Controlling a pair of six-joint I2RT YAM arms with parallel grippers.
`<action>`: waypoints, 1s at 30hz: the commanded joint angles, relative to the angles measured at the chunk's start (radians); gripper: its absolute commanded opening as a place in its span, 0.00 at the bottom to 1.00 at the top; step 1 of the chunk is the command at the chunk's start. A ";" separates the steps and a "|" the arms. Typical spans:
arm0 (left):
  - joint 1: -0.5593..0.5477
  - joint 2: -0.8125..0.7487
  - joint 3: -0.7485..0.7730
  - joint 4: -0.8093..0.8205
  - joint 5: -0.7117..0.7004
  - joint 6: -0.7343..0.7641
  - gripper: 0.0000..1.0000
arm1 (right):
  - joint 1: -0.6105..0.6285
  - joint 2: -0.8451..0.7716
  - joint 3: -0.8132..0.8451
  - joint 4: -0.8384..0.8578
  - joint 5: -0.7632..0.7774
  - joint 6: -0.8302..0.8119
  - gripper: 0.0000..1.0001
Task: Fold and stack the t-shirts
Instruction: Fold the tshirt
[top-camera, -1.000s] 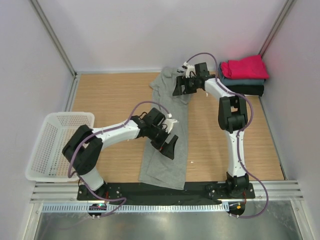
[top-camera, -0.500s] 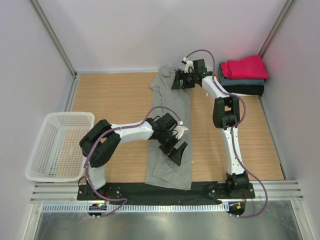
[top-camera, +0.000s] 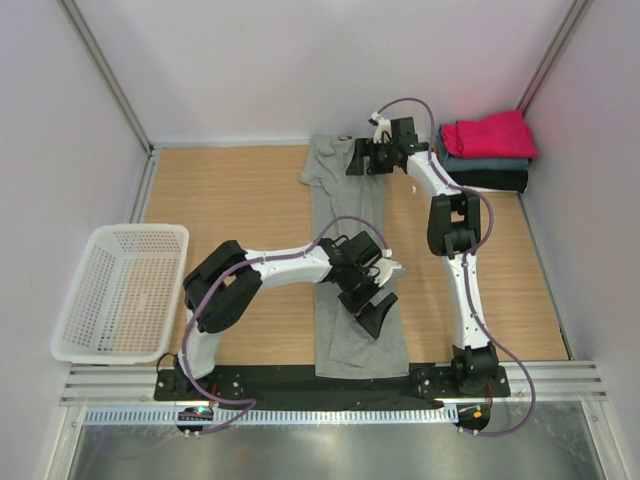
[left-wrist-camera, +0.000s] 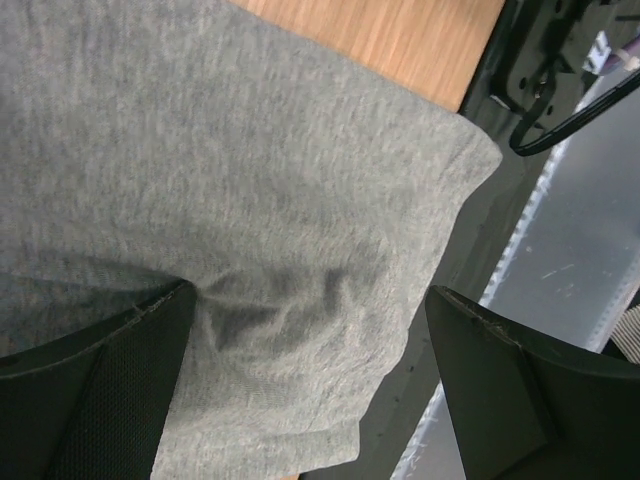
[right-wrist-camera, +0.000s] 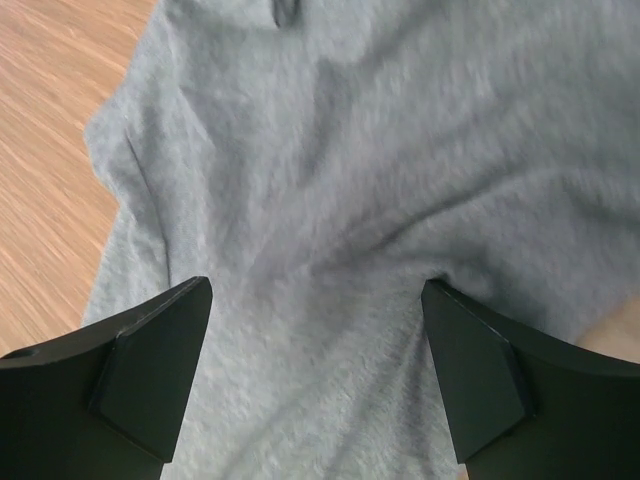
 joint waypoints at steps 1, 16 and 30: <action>-0.008 -0.027 0.022 -0.128 -0.122 0.062 0.99 | -0.053 -0.152 -0.170 0.000 0.045 -0.014 0.93; 0.339 -0.461 0.087 -0.297 -0.006 -0.064 1.00 | -0.105 -1.039 -0.900 0.019 0.034 0.039 1.00; 0.563 -0.691 -0.613 0.161 0.096 -0.559 0.76 | -0.142 -1.200 -1.461 -0.221 -0.280 0.159 0.96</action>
